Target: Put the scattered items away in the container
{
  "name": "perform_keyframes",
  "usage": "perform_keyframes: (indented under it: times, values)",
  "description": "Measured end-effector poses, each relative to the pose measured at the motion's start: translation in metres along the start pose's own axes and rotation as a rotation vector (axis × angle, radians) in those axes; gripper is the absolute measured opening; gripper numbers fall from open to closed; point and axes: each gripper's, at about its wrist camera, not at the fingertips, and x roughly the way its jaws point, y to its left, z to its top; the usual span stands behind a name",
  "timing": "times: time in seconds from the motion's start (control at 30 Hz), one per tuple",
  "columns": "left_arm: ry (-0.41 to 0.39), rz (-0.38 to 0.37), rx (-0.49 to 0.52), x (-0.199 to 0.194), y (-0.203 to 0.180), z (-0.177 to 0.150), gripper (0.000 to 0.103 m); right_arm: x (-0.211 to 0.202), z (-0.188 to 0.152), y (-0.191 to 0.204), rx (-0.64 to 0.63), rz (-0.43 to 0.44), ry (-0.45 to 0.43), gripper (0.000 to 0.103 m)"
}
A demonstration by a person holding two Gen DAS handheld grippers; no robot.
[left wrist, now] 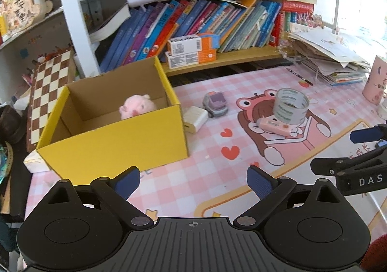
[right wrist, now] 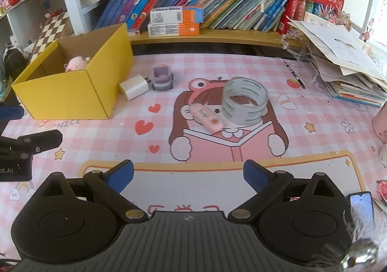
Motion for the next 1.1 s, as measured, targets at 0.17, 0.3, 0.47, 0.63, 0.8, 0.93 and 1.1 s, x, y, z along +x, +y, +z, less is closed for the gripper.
perform_keyframes:
  times: [0.17, 0.3, 0.47, 0.63, 0.8, 0.93, 1.1]
  values:
    - [0.007, -0.009, 0.013, 0.004, -0.010, 0.002, 0.097, 0.001, 0.000, -0.009, 0.011, -0.005, -0.003, 0.098]
    - [0.016, -0.014, 0.021, 0.006, -0.016, 0.004, 0.097, 0.003, 0.002, -0.015, 0.018, -0.007, -0.006, 0.098]
    - [0.021, -0.018, 0.051, 0.010, -0.025, 0.007, 0.097, 0.007, 0.004, -0.021, 0.035, -0.004, -0.006, 0.098]
    - [-0.008, -0.031, 0.088, 0.013, -0.031, 0.013, 0.097, 0.011, 0.005, -0.029, 0.052, -0.003, -0.008, 0.098]
    - [-0.056, -0.060, 0.143, 0.017, -0.042, 0.020, 0.097, 0.015, 0.009, -0.037, 0.072, -0.013, -0.013, 0.098]
    - [-0.096, -0.094, 0.160, 0.025, -0.050, 0.020, 0.097, 0.019, 0.012, -0.045, 0.085, -0.019, -0.021, 0.098]
    - [-0.070, -0.158, 0.106, 0.041, -0.053, 0.022, 0.097, 0.026, 0.017, -0.054, 0.103, -0.024, -0.025, 0.098]
